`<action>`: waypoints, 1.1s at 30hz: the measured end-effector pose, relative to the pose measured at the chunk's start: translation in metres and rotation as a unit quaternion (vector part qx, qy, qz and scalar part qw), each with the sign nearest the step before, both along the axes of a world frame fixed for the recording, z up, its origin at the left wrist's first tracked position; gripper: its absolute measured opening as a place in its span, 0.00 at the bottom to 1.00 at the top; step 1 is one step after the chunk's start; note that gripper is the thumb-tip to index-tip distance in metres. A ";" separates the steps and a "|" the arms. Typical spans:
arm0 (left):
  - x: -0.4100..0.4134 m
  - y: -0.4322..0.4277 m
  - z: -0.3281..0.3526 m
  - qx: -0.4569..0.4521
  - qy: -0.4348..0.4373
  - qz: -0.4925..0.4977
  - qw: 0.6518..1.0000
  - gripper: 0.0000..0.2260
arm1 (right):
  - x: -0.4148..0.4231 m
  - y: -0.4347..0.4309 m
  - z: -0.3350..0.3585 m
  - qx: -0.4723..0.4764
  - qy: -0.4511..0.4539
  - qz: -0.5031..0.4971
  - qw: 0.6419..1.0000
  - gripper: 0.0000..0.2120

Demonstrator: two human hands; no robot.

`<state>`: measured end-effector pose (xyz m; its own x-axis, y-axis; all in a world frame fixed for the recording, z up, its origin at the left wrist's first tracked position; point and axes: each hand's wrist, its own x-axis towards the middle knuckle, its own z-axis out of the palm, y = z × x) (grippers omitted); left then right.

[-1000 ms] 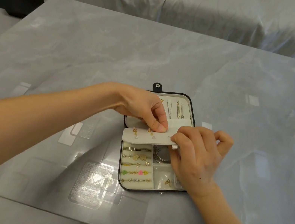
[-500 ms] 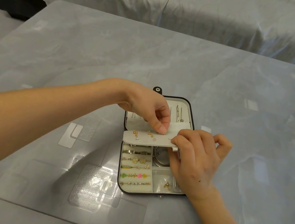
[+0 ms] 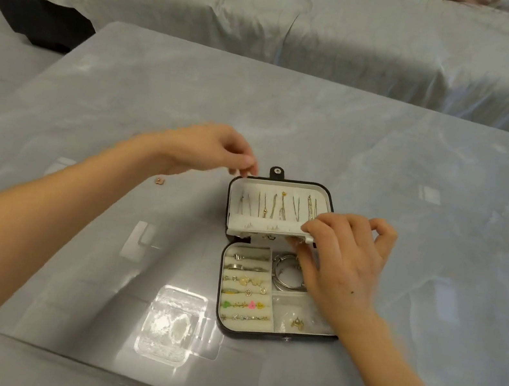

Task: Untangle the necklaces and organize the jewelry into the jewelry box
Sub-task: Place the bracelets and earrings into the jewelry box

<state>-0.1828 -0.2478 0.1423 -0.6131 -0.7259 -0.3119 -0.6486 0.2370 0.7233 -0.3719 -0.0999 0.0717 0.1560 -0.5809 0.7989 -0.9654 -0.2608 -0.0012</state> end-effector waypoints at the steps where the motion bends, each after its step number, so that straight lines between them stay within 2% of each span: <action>1: 0.019 -0.005 -0.004 -0.028 0.013 0.066 0.997 0.08 | -0.001 -0.005 0.005 0.025 0.005 0.004 1.000 0.14; 3: 0.055 -0.011 -0.017 -0.070 0.004 0.172 0.983 0.07 | -0.005 -0.018 0.017 0.098 0.015 0.011 0.995 0.16; 5: 0.081 -0.012 -0.035 -0.087 -0.040 0.223 0.970 0.06 | -0.010 -0.033 0.030 0.185 0.023 0.016 0.982 0.19; 8: 0.097 -0.009 -0.056 -0.113 -0.106 0.232 0.960 0.05 | -0.011 -0.054 0.048 0.324 0.001 0.029 0.946 0.23; 10: 0.098 -0.007 -0.066 -0.129 -0.121 0.227 0.958 0.05 | -0.010 -0.066 0.055 0.392 -0.036 0.036 0.919 0.22; 15: 0.092 -0.009 -0.080 -0.188 -0.137 0.216 0.948 0.05 | -0.008 -0.091 0.053 0.452 -0.099 0.025 0.886 0.19; 18: 0.089 -0.010 -0.080 -0.198 -0.190 0.193 0.942 0.06 | -0.007 -0.099 0.044 0.486 -0.124 0.009 0.865 0.16; 20: 0.087 -0.009 -0.074 -0.203 -0.192 0.198 0.940 0.06 | -0.008 -0.101 0.040 0.466 -0.102 -0.018 0.878 0.16; 22: 0.082 -0.001 -0.058 -0.193 -0.116 0.236 0.945 0.06 | -0.006 -0.094 0.040 0.374 -0.091 -0.036 0.922 0.15; 24: 0.067 0.021 -0.036 -0.101 0.039 0.268 0.957 0.04 | 0.003 -0.075 0.048 0.290 -0.168 0.008 0.942 0.11; 26: 0.044 0.048 -0.012 0.034 0.180 0.240 0.953 0.06 | 0.021 -0.049 0.056 0.286 -0.267 0.085 0.916 0.08; 27: 0.033 0.058 -0.004 0.086 0.218 0.214 0.948 0.06 | 0.030 -0.037 0.059 0.299 -0.301 0.117 0.898 0.08; 30: 0.004 0.075 0.008 0.177 0.275 0.165 0.931 0.06 | 0.043 -0.013 0.059 0.284 -0.368 0.140 0.874 0.05; 33: -0.012 0.080 0.010 0.214 0.285 0.144 0.923 0.07 | 0.032 -0.005 0.061 0.257 -0.439 0.129 0.852 0.05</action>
